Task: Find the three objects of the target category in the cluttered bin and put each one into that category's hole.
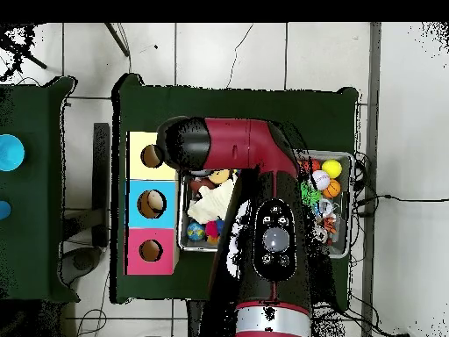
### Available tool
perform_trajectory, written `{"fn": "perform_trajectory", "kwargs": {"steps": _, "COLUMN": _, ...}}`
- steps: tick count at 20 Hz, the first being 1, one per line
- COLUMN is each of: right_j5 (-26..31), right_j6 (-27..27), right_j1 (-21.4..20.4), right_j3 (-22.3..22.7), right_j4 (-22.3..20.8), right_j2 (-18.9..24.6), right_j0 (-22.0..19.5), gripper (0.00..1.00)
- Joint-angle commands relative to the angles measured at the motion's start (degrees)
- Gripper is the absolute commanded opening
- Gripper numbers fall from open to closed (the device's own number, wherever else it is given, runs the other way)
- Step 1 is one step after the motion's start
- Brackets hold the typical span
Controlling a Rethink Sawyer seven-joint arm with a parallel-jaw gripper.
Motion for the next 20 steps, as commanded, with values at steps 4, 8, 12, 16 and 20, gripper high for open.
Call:
{"fn": "perform_trajectory", "kwargs": {"steps": 4, "right_j5": 6.5, "right_j6": 27.29, "right_j1": 3.76, "right_j3": 1.2, "right_j4": 5.22, "right_j2": -7.49, "right_j0": 4.05, "gripper": 1.0}}
{"fn": "perform_trajectory", "kwargs": {"steps": 8, "right_j5": 6.13, "right_j6": 32.97, "right_j1": 3.56, "right_j3": 2.31, "right_j4": 7.11, "right_j2": -9.86, "right_j0": 6.46, "gripper": 1.0}}
{"fn": "perform_trajectory", "kwargs": {"steps": 12, "right_j5": 5.56, "right_j6": 37.58, "right_j1": 3.13, "right_j3": 3.77, "right_j4": 9.82, "right_j2": -11.0, "right_j0": 8.13, "gripper": 1.0}}
{"fn": "perform_trajectory", "kwargs": {"steps": 16, "right_j5": 5.63, "right_j6": 37.76, "right_j1": 3.31, "right_j3": 3.65, "right_j4": 11.19, "right_j2": -11.19, "right_j0": 7.96, "gripper": 1.0}}
{"fn": "perform_trajectory", "kwargs": {"steps": 20, "right_j5": 4.36, "right_j6": 34.74, "right_j1": 3.24, "right_j3": 3.84, "right_j4": 11.05, "right_j2": -10.34, "right_j0": 7.05, "gripper": 1.0}}
